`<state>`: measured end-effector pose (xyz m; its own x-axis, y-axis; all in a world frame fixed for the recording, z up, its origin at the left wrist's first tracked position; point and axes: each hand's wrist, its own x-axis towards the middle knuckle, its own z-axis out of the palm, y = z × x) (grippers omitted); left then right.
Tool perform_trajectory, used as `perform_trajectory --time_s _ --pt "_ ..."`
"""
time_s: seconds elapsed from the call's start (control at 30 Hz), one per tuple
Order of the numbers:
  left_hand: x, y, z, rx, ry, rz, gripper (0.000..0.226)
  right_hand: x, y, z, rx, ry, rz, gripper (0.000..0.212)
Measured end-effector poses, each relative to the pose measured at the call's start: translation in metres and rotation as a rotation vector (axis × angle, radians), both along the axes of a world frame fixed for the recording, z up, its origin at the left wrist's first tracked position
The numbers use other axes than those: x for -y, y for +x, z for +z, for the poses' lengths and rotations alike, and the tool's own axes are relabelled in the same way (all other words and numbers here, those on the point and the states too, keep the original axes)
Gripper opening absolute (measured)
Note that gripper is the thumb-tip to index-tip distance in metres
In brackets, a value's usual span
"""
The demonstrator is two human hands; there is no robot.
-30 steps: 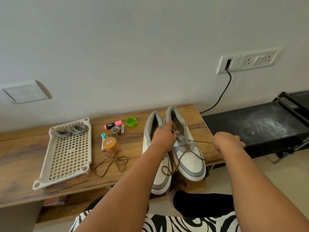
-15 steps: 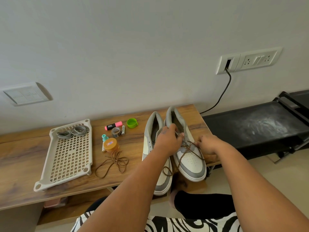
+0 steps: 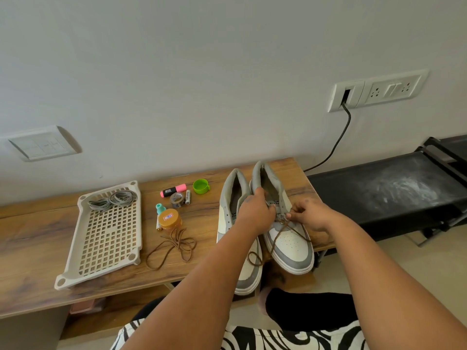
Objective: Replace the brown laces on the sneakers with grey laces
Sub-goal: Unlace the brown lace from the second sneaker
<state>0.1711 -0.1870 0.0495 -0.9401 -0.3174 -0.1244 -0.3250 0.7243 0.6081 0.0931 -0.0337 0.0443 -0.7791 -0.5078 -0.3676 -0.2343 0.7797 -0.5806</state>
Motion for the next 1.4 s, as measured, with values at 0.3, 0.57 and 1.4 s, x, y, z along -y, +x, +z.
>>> perform_trajectory --time_s 0.3,0.57,1.4 --pt "0.004 -0.001 0.002 0.032 0.126 -0.021 0.024 -0.017 -0.004 0.007 -0.143 -0.116 -0.164 0.014" --pt "0.005 0.001 -0.003 0.017 0.12 -0.048 0.021 0.025 0.019 0.017 -0.079 0.175 0.208 0.016" --pt "0.011 0.001 0.0 0.004 0.047 -0.086 0.018 0.013 0.014 0.018 -0.103 -0.065 0.118 0.012"
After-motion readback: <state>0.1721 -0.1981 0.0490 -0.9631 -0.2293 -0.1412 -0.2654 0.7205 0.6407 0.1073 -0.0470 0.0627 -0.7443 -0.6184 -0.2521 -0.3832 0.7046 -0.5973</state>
